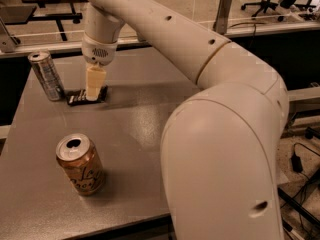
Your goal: Move rxbar chocolate near redbull can
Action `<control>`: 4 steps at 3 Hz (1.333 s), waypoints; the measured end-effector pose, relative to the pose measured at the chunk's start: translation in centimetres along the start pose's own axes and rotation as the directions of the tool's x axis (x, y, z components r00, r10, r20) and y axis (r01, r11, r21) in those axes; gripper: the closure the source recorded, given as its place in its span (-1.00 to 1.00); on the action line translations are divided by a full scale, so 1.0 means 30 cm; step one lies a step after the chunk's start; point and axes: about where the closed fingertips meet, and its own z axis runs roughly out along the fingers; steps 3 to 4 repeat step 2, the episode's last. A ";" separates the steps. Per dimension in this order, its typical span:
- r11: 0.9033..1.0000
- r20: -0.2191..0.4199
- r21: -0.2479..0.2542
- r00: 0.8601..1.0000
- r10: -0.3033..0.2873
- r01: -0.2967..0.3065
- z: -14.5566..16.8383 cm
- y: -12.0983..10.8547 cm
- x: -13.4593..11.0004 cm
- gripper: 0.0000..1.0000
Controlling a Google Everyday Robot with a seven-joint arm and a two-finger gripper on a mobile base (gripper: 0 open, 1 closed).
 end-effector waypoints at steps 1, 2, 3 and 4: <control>1.000 0.001 0.000 1.000 0.000 0.000 0.005 -0.002 -0.002 -1.00; 1.000 0.001 0.000 1.000 0.000 0.000 0.005 -0.002 -0.002 -1.00; 1.000 0.001 0.000 1.000 0.000 0.000 0.005 -0.002 -0.002 -1.00; 1.000 0.001 0.000 1.000 0.000 0.000 0.005 -0.002 -0.002 -1.00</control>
Offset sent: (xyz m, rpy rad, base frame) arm 0.0004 0.0011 -0.0012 0.0011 0.0001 0.0003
